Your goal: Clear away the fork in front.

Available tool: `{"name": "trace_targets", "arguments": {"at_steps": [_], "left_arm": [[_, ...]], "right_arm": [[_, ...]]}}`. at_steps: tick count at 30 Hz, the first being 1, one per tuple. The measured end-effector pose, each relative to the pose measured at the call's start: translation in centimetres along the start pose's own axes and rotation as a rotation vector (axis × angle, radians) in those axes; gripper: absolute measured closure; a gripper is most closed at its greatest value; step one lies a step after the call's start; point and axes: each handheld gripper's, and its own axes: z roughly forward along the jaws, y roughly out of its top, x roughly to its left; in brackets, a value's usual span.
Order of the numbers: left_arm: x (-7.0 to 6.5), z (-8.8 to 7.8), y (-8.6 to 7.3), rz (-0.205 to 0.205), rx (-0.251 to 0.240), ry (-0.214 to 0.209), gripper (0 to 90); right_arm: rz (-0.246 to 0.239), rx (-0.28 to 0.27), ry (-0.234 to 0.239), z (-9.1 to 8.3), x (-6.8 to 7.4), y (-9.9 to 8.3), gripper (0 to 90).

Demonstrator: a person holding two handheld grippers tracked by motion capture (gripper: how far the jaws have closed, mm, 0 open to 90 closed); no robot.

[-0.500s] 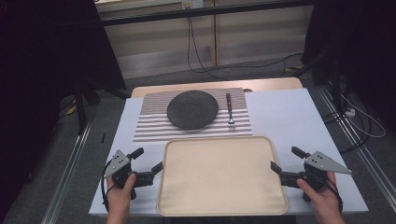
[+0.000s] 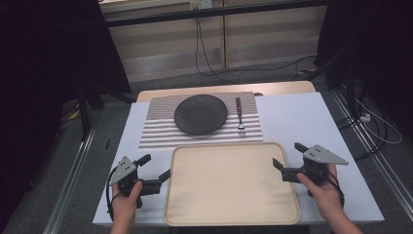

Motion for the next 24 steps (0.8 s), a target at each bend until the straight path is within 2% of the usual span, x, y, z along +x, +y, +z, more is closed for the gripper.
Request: {"name": "trace_targets", "arguments": {"at_steps": [5, 7, 11, 13, 17, 24], "left_arm": [[-0.1, 0.2, 0.0, 0.007, 0.007, -0.015, 2.1], [-0.1, 0.2, 0.0, 0.007, 0.007, -0.016, 2.1], [-0.1, 0.2, 0.0, 0.006, 0.004, -0.021, 2.1], [-0.1, 0.2, 0.0, 0.003, 0.005, -0.022, 2.1], [-0.2, 0.3, 0.0, 0.004, 0.004, -0.029, 2.1], [-0.1, 0.4, 0.0, 0.004, 0.005, -0.031, 2.1]], "right_arm": [[0.007, -0.007, -0.045, 2.1, -0.8, 2.1, 4.6], [0.004, -0.004, -0.047, 2.4, -0.9, 2.3, 4.6], [0.002, 0.006, -0.064, 4.0, -1.5, 3.5, 4.5], [0.008, 0.006, -0.065, 4.3, -1.5, 3.6, 4.6], [0.021, 0.011, -0.072, 5.8, -1.6, 4.3, 4.6], [0.016, 0.026, -0.067, 7.8, -1.4, 5.0, 5.0]]}}
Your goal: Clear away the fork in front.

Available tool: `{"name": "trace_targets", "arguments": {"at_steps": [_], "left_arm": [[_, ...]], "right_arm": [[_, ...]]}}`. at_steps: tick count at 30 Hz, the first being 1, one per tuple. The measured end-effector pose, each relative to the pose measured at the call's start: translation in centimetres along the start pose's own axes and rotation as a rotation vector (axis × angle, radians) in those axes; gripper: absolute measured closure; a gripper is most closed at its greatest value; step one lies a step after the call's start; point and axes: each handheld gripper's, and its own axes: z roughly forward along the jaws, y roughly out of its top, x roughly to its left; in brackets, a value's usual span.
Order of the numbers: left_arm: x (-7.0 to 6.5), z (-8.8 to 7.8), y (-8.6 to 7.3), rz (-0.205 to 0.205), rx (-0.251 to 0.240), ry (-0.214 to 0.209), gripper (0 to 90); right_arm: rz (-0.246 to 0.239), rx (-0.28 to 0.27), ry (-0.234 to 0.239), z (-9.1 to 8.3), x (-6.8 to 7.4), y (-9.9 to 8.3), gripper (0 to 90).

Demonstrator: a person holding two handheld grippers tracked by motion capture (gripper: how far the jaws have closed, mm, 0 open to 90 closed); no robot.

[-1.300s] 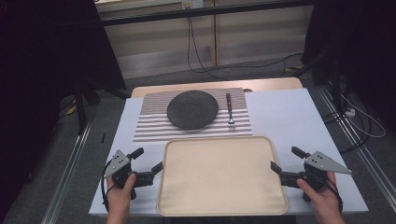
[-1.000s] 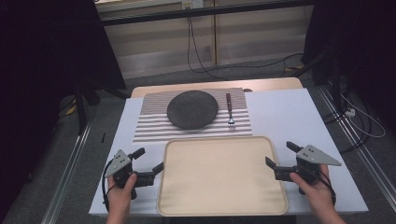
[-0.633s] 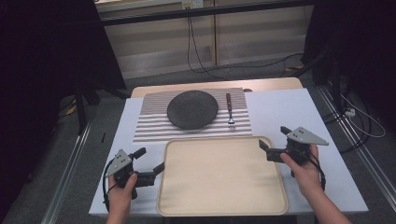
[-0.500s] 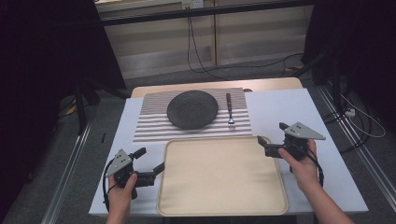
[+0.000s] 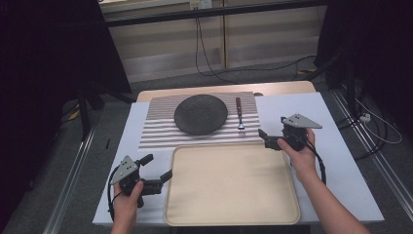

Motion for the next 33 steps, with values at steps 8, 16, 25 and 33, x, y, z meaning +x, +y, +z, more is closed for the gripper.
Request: {"name": "trace_targets", "arguments": {"at_steps": [8, 16, 25, 33], "left_arm": [[0.0, 0.0, 0.0, 0.002, 0.004, 0.001, 2.1], [-0.1, 0.1, -0.1, 0.006, 0.011, -0.009, 2.1], [-0.1, 0.2, -0.1, 0.005, 0.011, -0.012, 2.1], [-0.1, 0.3, -0.1, 0.005, 0.017, -0.013, 2.2]], "right_arm": [[-0.009, 0.022, 0.001, 2.5, 0.3, 0.6, 5.2], [0.006, 0.03, 0.001, 4.3, 0.4, 1.0, 5.5], [0.017, 0.047, -0.004, 5.9, 0.1, 1.0, 5.7], [0.025, 0.056, -0.01, 7.6, -0.1, 1.5, 6.0]]}}
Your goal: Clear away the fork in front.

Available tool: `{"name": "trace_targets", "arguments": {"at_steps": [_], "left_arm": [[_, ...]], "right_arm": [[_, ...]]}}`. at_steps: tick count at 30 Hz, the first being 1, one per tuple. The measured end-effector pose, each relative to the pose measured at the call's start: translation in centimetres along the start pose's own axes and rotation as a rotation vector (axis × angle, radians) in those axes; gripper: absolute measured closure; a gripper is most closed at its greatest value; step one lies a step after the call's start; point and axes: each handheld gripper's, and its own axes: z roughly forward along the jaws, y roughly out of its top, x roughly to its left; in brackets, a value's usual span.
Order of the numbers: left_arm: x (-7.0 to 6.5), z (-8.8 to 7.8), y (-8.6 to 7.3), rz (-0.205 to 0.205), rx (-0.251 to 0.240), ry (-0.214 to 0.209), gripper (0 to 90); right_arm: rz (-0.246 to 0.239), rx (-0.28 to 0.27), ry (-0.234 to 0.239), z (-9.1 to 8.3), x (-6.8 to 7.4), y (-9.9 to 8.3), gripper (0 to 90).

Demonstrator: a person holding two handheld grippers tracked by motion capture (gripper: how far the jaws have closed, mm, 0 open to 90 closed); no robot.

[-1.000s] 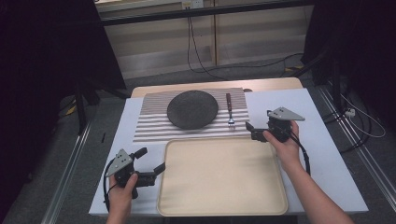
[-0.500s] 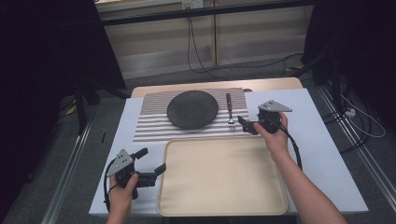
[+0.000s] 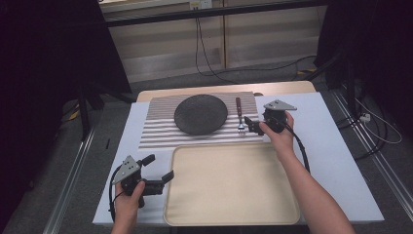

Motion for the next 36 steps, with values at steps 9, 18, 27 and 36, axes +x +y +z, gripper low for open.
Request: {"name": "trace_targets", "arguments": {"at_steps": [9, 18, 27, 36], "left_arm": [[0.0, 0.2, 0.0, 0.001, 0.007, -0.001, 2.2], [0.0, 0.4, 0.0, 0.0, 0.009, -0.005, 2.2], [0.0, 0.5, 0.1, 0.002, 0.011, -0.004, 2.2], [0.0, 0.6, 0.1, 0.003, 0.014, -0.002, 2.2]], "right_arm": [[-0.002, 0.005, 0.001, 1.2, -0.3, 0.5, 6.3], [0.007, 0.005, -0.001, 2.0, -0.6, 0.8, 7.4], [-0.01, 0.049, 0.002, 2.9, -0.8, 1.1, 4.8], [-0.02, 0.092, 0.016, 4.3, -0.3, 1.7, 4.5]]}}
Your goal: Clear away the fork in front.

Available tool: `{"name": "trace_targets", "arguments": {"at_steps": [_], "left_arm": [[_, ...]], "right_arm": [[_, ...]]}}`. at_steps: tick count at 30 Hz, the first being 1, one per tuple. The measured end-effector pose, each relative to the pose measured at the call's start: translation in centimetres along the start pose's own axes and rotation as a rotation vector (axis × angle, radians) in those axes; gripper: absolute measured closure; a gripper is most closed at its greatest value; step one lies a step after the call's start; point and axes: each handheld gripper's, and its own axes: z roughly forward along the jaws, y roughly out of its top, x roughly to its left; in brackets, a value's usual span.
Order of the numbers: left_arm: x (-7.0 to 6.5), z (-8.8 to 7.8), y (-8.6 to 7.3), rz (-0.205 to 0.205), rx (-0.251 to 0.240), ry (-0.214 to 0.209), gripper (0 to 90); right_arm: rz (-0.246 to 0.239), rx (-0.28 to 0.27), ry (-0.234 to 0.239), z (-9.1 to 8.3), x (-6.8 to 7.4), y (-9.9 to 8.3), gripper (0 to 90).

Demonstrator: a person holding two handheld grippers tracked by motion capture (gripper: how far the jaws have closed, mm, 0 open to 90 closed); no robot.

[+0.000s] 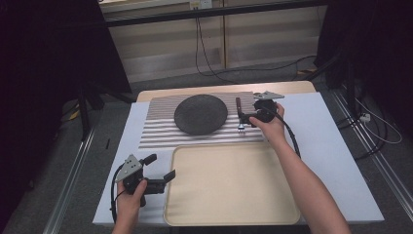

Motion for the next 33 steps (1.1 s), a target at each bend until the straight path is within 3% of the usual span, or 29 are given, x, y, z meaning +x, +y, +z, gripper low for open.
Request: {"name": "trace_targets", "arguments": {"at_steps": [3, 8, 15, 17, 19, 23, 24, 28, 31, 33], "left_arm": [[0.0, 0.0, 0.0, 0.001, -0.001, -0.001, 2.3], [0.0, 0.0, 0.0, 0.002, 0.001, 0.002, 2.3], [0.0, 0.0, 0.0, -0.001, -0.002, 0.003, 2.3], [0.0, 0.0, 0.0, -0.003, -0.004, 0.005, 2.3], [0.0, 0.0, 0.0, 0.0, 0.001, 0.006, 2.3], [0.0, 0.1, -0.1, 0.004, 0.008, 0.005, 2.3], [0.0, 0.1, -0.1, 0.002, 0.006, 0.005, 2.3], [0.1, 0.2, -0.1, 0.003, 0.01, 0.002, 2.3], [0.1, 0.3, -0.1, 0.003, 0.014, 0.0, 2.3], [0.0, 0.3, -0.1, 0.002, 0.016, 0.001, 2.3]], "right_arm": [[-0.022, 0.023, -0.009, 0.5, 0.1, 0.1, 5.3], [-0.006, 0.063, -0.01, 1.5, -0.1, 0.2, 15.2], [0.024, 0.105, 0.001, 3.1, -0.1, 0.5, 34.8], [0.021, 0.122, -0.015, 3.5, 0.0, 0.4, 42.1], [0.033, 0.121, -0.005, 4.0, 0.1, 0.4, 44.7], [0.007, 0.159, -0.036, 5.1, 0.3, 0.0, 52.9], [0.01, 0.159, -0.025, 5.3, 0.4, 0.0, 58.4], [0.004, 0.209, -0.015, 6.3, 0.8, -0.2, 64.0], [0.011, 0.211, -0.041, 6.6, 0.8, -0.1, 69.1], [0.048, 0.222, -0.042, 6.6, 0.7, 0.1, 71.2]]}}
